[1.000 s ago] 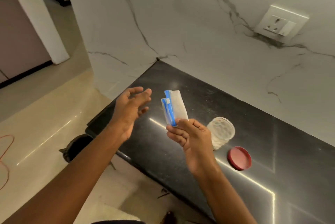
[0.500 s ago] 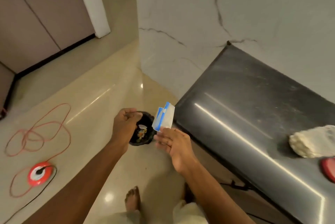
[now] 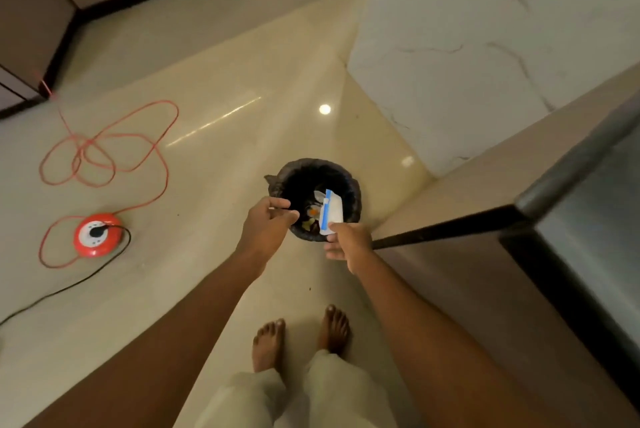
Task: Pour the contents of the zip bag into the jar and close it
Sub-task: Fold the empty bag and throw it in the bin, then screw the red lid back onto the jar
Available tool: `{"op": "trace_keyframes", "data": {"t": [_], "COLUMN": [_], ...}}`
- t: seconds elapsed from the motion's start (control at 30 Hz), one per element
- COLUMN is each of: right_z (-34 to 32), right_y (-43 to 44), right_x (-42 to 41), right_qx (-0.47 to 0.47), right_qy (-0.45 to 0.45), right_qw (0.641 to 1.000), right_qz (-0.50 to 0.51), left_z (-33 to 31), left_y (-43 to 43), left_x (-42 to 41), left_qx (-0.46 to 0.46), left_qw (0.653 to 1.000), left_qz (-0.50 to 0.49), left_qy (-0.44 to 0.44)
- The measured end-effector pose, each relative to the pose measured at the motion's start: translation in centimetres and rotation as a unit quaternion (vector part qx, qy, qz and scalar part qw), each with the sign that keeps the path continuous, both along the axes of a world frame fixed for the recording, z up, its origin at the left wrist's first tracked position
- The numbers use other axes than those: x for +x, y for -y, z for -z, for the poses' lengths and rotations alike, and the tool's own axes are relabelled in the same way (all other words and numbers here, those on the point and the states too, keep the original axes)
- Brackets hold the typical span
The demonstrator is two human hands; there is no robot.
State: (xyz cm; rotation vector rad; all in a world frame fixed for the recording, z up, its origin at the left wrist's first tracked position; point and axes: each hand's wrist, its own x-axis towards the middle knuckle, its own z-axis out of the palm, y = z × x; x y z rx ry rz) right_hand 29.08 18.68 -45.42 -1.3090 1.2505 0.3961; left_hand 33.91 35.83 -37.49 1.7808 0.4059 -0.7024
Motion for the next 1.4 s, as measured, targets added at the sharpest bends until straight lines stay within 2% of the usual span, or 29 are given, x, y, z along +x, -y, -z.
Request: {"op": "trace_keyframes", "data": {"t": [0.17, 0.27, 0.37, 0.43, 0.57, 0.87, 1.03, 1.17, 1.3, 1.4], "right_z": [11.9, 16.6, 18.7, 17.8, 11.0, -15.2, -26.7, -32.8, -36.4, -38.5], "right_y": [0.1, -0.1, -0.4, -0.7, -1.0, -2.1, -1.8, -1.0, -0.2, 0.8], "right_x": [3.2, 4.1, 3.6, 2.8, 0.9, -6.5, -10.8, -14.9, -19.9, -24.0], "right_qx": [0.023, 0.034, 0.03, 0.024, 0.028, 0.015, -0.006, -0.049, -0.144, -0.218], "right_qy": [-0.018, -0.018, -0.019, -0.022, 0.001, 0.089, 0.164, 0.24, 0.295, 0.322], "right_qw": [0.999, 0.999, 0.999, 0.999, 0.999, 0.993, 0.982, 0.964, 0.938, 0.909], "right_qz": [0.015, 0.015, 0.009, 0.004, 0.031, 0.073, 0.093, 0.108, 0.112, 0.151], "left_z": [9.7, 13.7, 15.0, 14.2, 9.0, -12.0, -20.9, -25.1, -27.4, -29.1], "left_y": [-0.4, -0.7, -1.1, -1.2, -1.2, -1.6, -1.4, -0.6, 1.5, 4.2], "left_x": [1.9, 2.5, 2.6, 2.3, 1.1, -4.7, -8.0, -9.6, -11.4, -13.5], "left_qx": [0.012, 0.008, 0.005, 0.01, 0.017, -0.002, -0.034, -0.059, -0.075, -0.09], "left_qw": [1.0, 1.0, 1.0, 1.0, 1.0, 0.999, 0.994, 0.986, 0.97, 0.952], "left_qz": [0.003, 0.012, 0.014, 0.016, 0.013, 0.042, 0.094, 0.133, 0.199, 0.253], "left_qy": [0.004, 0.001, -0.004, -0.001, -0.011, -0.011, 0.034, 0.078, 0.119, 0.147]}}
